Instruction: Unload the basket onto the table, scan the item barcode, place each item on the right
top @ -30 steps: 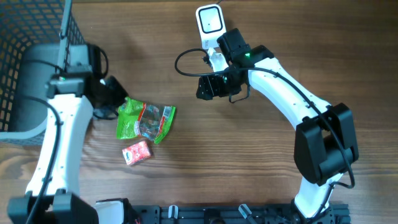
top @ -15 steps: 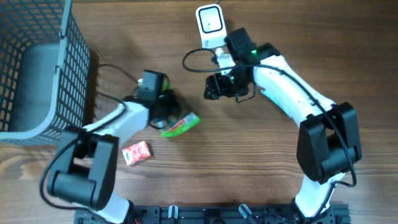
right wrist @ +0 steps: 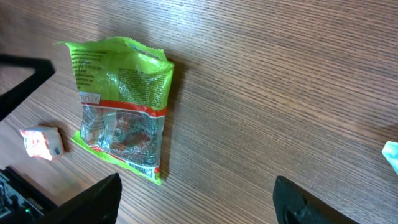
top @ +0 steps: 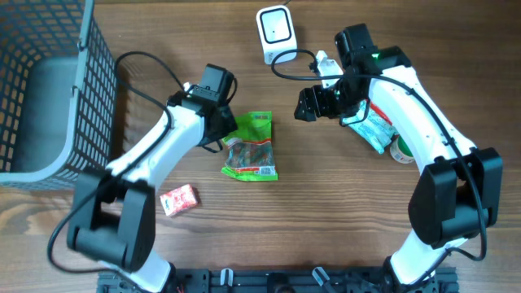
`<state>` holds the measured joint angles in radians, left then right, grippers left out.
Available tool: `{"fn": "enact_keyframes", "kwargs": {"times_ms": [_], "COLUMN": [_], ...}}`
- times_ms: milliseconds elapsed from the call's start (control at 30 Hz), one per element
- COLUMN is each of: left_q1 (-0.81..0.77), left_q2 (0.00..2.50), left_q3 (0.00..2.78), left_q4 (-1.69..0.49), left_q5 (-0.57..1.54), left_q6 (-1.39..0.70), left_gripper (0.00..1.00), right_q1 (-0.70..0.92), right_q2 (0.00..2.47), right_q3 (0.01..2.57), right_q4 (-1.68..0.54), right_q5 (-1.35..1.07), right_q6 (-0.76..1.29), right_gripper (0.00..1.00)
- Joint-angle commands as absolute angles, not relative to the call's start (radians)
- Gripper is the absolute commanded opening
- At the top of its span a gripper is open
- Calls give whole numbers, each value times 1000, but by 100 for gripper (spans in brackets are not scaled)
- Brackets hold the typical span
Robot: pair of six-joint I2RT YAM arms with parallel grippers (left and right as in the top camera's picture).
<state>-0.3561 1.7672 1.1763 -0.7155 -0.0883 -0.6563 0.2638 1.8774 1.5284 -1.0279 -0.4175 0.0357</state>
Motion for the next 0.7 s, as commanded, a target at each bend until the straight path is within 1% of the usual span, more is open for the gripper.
{"fn": "enact_keyframes", "kwargs": {"times_ms": [0, 67, 133, 167, 233, 267, 300, 367, 467, 500, 533, 600, 667], "left_q1": [-342, -371, -419, -450, -481, -478, -457, -415, -338, -329, -330, -353, -391], "left_q2": [1877, 1923, 1928, 1928, 1928, 1923, 1902, 1855, 1758, 1752, 1761, 1771, 1775], "left_q3": [1163, 1163, 1163, 1163, 1172, 1187, 1225, 1293, 1372, 1372, 1359, 1287, 1174], "left_q4": [-679, -587, -474, -424, -405, -424, -490, -612, -857, -964, -1013, -1018, -910], "left_q5": [-89, 92, 246, 297, 284, 258, 181, 135, 148, 148, 150, 203, 225], "left_q6": [-662, -658, -596, -575, -566, -557, -557, -557, -557, -557, -557, -557, -559], "left_gripper": [4, 4, 4, 5, 6, 4, 4, 4, 4, 4, 4, 4, 4], "right_q1": [270, 270, 270, 270, 270, 270, 270, 270, 271, 274, 281, 298, 323], "right_q2": [1859, 1859, 1859, 1859, 1859, 1859, 1859, 1859, 1859, 1859, 1859, 1859, 1859], "right_q3": [1538, 1538, 1538, 1538, 1538, 1538, 1538, 1536, 1473, 1426, 1383, 1301, 1236], "right_q4": [-1023, -1020, -1030, -1034, -1037, -1037, -1039, -1060, -1117, -1100, -1062, -966, -885], "right_q5": [-418, -412, -387, -370, -354, -354, -355, -381, -433, -470, -477, -477, -530], "right_q6": [33, 28, 28, 27, 26, 26, 27, 27, 29, 26, 27, 30, 31], "right_gripper": [80, 79, 80, 81, 82, 82, 82, 83, 83, 82, 82, 81, 81]}}
